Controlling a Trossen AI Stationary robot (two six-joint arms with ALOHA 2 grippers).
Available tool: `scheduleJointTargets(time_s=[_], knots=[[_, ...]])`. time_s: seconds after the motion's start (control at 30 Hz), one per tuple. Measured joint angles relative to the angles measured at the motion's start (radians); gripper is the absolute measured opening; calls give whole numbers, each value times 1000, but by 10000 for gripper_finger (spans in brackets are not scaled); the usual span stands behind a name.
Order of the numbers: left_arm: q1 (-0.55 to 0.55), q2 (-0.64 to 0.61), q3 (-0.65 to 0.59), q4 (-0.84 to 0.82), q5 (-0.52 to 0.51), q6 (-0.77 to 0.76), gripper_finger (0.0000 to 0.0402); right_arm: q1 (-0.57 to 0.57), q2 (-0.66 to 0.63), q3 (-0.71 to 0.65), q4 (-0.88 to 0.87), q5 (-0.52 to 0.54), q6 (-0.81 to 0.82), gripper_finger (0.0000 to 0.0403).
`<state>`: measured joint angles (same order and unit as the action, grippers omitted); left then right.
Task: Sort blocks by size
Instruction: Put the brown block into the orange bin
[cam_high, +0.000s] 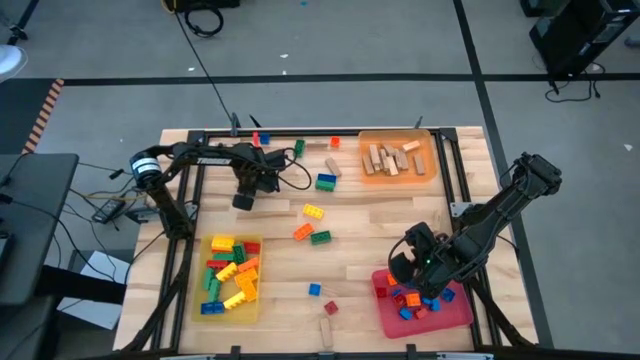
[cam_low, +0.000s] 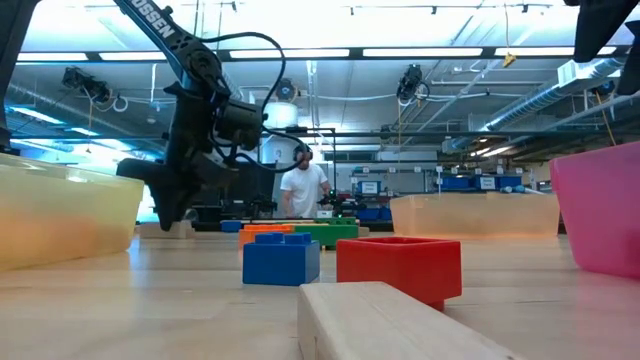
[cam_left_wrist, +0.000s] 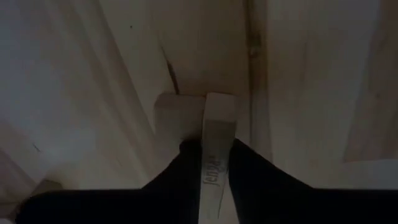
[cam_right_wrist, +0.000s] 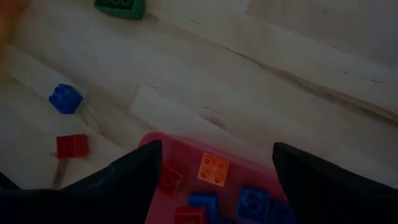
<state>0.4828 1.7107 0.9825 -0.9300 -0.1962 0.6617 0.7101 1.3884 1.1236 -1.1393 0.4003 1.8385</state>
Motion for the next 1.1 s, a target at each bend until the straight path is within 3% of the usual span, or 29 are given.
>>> scheduleJointTargets(time_s=[0.2,0.4,0.63,0.83,1.1], knots=[[0,3,21,-39,12,-47,53,0,0,0,-1,3,-2,314],[-2,0,105,-109,65,-214,53,0,0,0,-15,11,-2,311],[-52,-1,224,-142,151,-356,53,33,0,0,-39,158,47,301],[-126,-2,344,-99,287,-457,53,32,0,0,-33,282,53,286],[-205,-3,463,152,527,-589,53,-39,0,0,67,365,-76,282]])
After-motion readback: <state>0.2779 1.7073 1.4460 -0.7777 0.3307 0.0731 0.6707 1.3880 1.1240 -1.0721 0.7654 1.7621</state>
